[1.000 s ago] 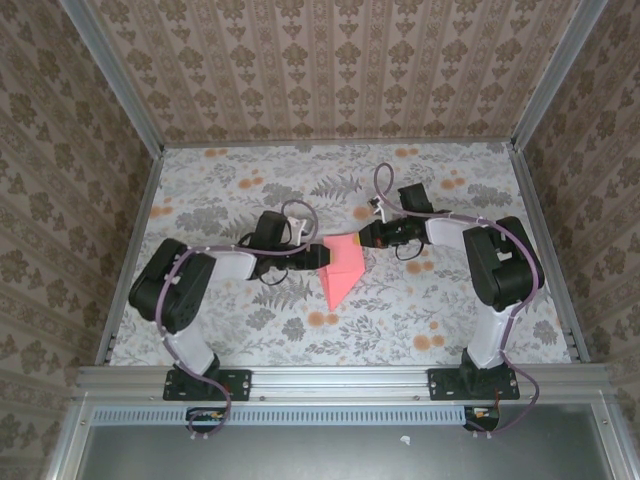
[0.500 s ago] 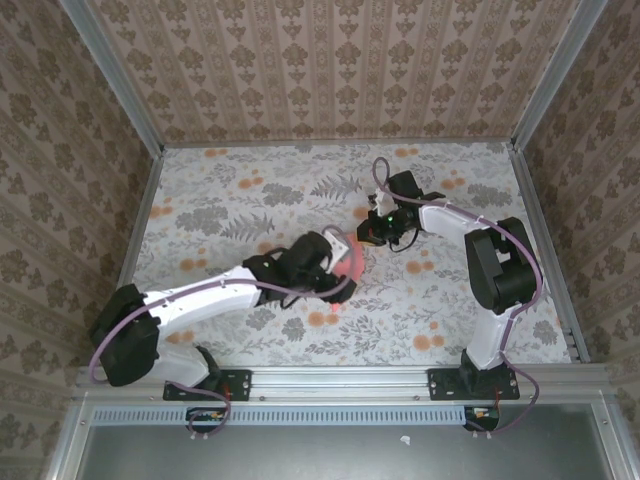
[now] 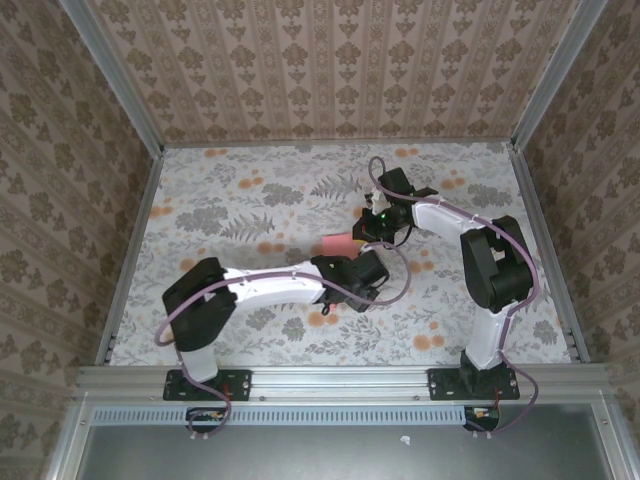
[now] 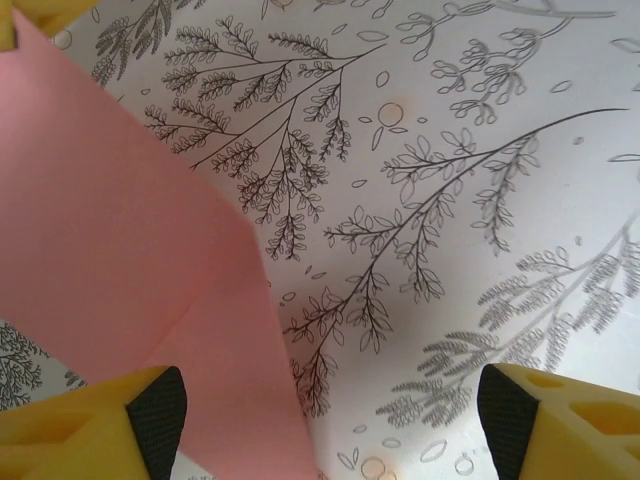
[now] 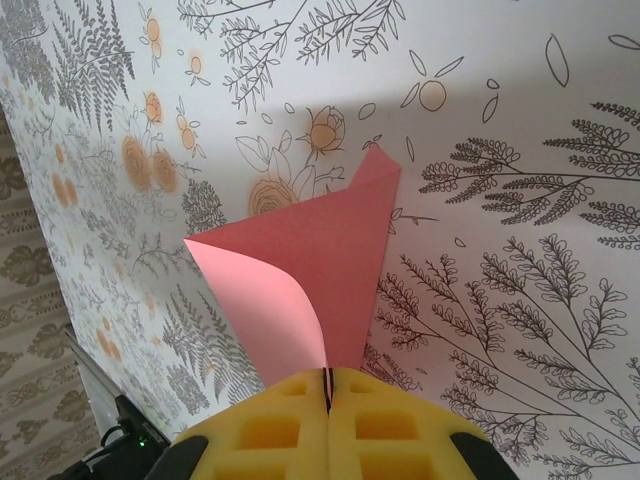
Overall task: Fold a paper plane with a square sheet of paper (fold left side to right side)
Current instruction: Fold the wing for the fifth time at the center of the table.
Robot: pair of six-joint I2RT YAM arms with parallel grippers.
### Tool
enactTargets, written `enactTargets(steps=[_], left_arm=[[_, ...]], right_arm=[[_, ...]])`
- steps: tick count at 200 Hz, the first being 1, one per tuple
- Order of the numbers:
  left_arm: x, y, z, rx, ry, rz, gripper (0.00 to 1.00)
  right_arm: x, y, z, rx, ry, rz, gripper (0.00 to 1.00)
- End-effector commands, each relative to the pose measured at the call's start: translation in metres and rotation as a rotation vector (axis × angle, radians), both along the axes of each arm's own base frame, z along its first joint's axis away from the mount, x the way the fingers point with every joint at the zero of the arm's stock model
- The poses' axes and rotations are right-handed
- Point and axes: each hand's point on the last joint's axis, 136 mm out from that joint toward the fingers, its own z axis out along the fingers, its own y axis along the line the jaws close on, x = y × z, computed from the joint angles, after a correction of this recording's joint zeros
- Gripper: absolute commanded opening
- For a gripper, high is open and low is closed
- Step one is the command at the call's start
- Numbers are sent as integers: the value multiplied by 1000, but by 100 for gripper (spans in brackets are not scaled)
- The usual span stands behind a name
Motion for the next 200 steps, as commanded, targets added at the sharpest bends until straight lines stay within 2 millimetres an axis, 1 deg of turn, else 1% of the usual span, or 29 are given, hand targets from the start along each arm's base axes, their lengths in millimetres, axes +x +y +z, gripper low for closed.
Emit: enactTargets(steps=[1,34,99,124,148,159,166,177,184,188,200], left_arm=[[3,15,-8,114,-32,47,78],[6,18,-9,134,-52,62,67],[10,26,-21,173,-40,83,42],[12,28,-22,171,-34,89,33],[14,30,-22,171,-31,92,22],[15,29,-22,159,-21,92,18],[15,29,-22,149,-15,92,15],[15,29,-21,127,2,94,10],[15,28,-20,104,12,96,8],[15,28,-19,92,18,97,7],[16,27,-17,46,42,103,4]], right_arm=[[-1,-2,-7,-29,42,-17,0],[-4,-1,-12,-32,50,-10,0],[-4,-1,-15,-37,56,-1,0],[-5,-1,-16,-44,59,14,0],[-5,1,-15,-42,51,35,0],[-2,2,-10,-40,29,41,0],[1,1,-6,-39,7,44,8],[7,0,5,-34,-37,46,17],[11,-2,14,-31,-72,43,24],[13,-5,19,-32,-90,38,29],[20,-14,34,-41,-151,17,37]])
